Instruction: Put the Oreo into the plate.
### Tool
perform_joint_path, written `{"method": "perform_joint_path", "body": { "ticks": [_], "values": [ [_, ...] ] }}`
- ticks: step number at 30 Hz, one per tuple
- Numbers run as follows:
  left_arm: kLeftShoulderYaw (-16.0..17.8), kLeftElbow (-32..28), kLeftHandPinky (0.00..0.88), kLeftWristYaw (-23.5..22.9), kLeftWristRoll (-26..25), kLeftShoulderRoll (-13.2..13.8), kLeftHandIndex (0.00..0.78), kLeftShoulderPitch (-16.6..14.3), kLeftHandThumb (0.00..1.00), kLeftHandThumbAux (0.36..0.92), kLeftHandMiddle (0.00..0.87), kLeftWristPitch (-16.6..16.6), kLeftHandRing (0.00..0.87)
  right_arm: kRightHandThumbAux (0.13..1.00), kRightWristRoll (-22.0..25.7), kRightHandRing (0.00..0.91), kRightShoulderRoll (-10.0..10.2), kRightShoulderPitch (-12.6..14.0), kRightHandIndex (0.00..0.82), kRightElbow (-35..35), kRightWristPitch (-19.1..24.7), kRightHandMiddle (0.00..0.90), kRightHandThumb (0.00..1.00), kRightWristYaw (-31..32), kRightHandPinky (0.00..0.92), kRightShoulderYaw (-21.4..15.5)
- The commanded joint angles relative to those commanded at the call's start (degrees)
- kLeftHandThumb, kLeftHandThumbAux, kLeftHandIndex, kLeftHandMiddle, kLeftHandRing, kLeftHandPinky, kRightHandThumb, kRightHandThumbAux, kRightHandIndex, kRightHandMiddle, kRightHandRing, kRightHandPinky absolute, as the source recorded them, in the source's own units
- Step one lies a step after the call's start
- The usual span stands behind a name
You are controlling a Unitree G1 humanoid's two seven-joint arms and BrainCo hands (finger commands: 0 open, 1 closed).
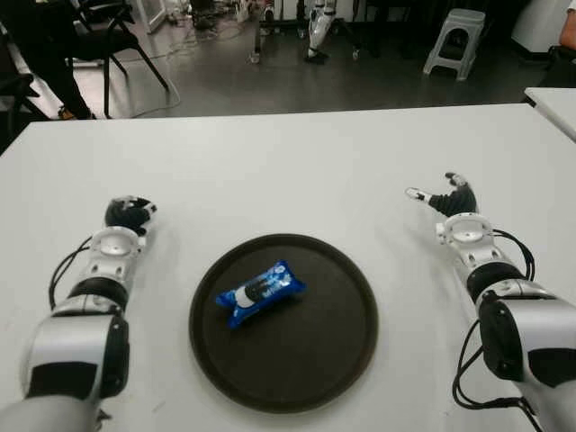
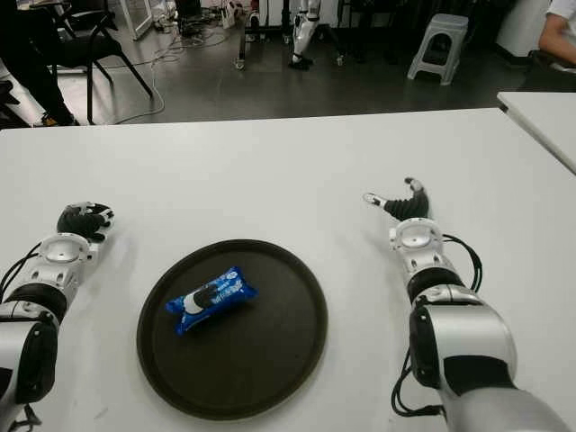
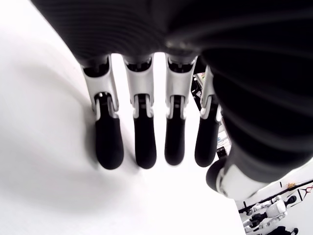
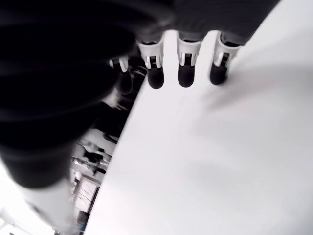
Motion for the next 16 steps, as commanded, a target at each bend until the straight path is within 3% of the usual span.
{"method": "perform_joint_path", "body": {
  "ticks": [2,4,13,16],
  "values": [
    [0.0,0.0,0.137,0.1,0.1,0.0,0.412,0.0,0.687,0.717,0.274,0.1,0.251,0.73,-0.4,0.165,0.0,0.0,0.376,0.0,0.3,0.175,0.606,0.5,0.271,0.4],
    [0.0,0.0,0.128,0.2,0.2,0.0,0.412,-0.1,0.688,0.716,0.269,0.2,0.247,0.728,-0.6,0.196,-0.1,0.0,0.398,0.0,0.4,0.205,0.649,0.6,0.293,0.6],
    [0.4,0.0,0.11,0.3,0.2,-0.1,0.414,-0.2,0.69,0.715,0.265,0.4,0.238,0.73,-0.8,0.325,0.1,-0.1,0.413,-0.2,0.5,0.302,0.688,0.8,0.394,0.8],
    [0.7,0.0,0.103,0.4,0.0,-0.1,0.414,-0.2,0.69,0.715,0.264,0.4,0.232,0.729,-1.4,0.421,0.1,-0.1,0.417,-0.1,0.7,0.4,0.693,0.9,0.463,1.4]
  ]
}}
